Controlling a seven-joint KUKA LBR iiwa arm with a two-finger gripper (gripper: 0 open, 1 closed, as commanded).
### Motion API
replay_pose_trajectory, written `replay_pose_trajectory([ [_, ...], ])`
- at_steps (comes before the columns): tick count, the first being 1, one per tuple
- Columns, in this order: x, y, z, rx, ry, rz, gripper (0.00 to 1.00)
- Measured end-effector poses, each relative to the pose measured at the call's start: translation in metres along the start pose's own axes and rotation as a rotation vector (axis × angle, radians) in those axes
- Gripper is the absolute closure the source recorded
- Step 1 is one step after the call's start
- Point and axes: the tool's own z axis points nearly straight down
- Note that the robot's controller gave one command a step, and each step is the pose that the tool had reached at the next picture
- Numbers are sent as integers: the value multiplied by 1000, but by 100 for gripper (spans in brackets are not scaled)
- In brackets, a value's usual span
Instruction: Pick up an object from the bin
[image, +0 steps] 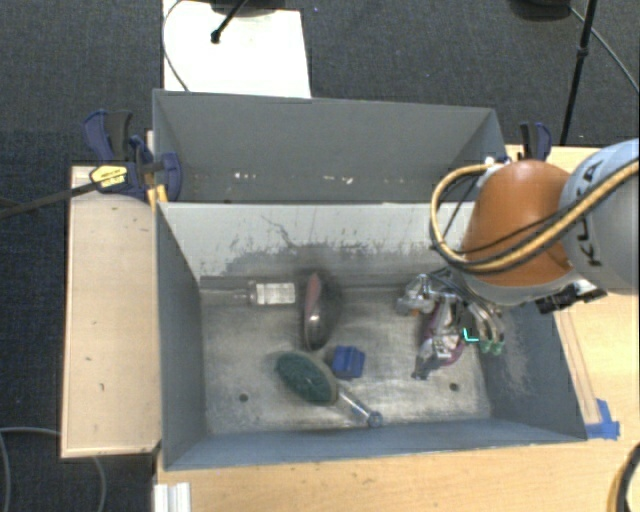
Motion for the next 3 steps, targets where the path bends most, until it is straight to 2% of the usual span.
replay_pose_trajectory([
  [1,26,74,74,0,-12,-174,0],
  [2,24,72,71,0,-15,-169,100],
  [3,18,64,-87,0,-16,-133,100],
])
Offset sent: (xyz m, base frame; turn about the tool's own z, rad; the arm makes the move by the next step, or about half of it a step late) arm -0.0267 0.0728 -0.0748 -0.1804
